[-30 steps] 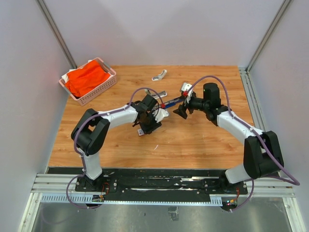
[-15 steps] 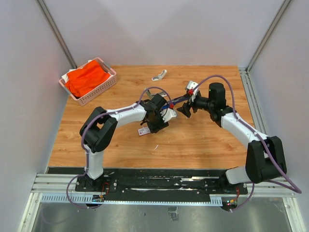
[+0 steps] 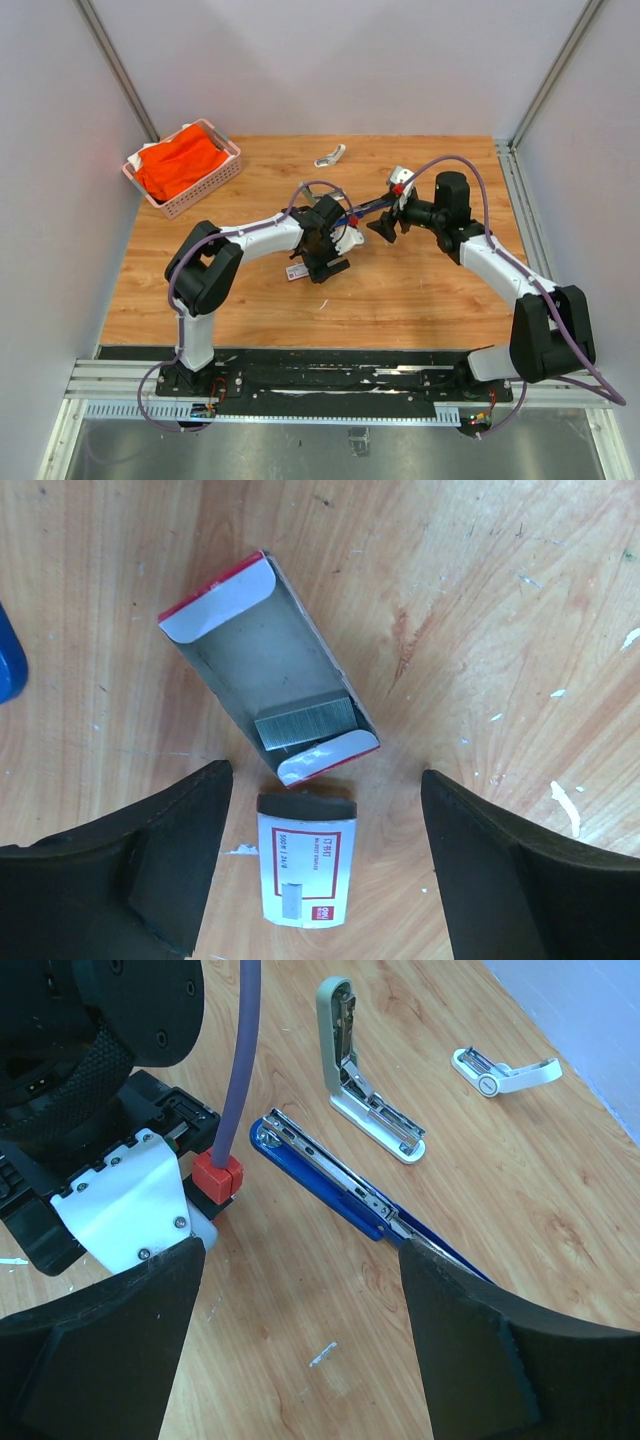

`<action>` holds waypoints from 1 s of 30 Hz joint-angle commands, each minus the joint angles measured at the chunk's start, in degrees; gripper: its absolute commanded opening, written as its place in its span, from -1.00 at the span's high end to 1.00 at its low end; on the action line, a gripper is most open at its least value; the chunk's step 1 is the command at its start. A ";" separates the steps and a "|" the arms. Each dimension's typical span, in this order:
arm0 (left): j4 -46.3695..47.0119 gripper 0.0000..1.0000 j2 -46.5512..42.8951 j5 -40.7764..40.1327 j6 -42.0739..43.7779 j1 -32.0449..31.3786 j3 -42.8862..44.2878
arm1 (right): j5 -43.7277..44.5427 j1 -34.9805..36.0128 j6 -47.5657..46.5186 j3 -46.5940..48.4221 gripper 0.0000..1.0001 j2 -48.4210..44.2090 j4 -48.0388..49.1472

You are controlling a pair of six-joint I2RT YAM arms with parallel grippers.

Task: Unload the staples from the stapler
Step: Adjust the staple box at the center of the board.

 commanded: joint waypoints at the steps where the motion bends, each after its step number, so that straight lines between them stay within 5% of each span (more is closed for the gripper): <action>1: -3.21 -0.63 0.59 1.46 -1.93 -0.47 0.84 | -1.28 -0.89 0.86 -1.04 -0.62 -1.33 1.90; 17: -0.54 -0.48 5.13 -1.55 -9.08 -0.47 5.05 | -1.37 -0.96 0.99 -1.71 -0.61 -1.60 3.01; 30: -0.32 -0.09 4.97 -1.74 -6.86 -0.98 3.43 | -1.59 -0.94 1.52 -1.72 -0.61 -1.43 3.61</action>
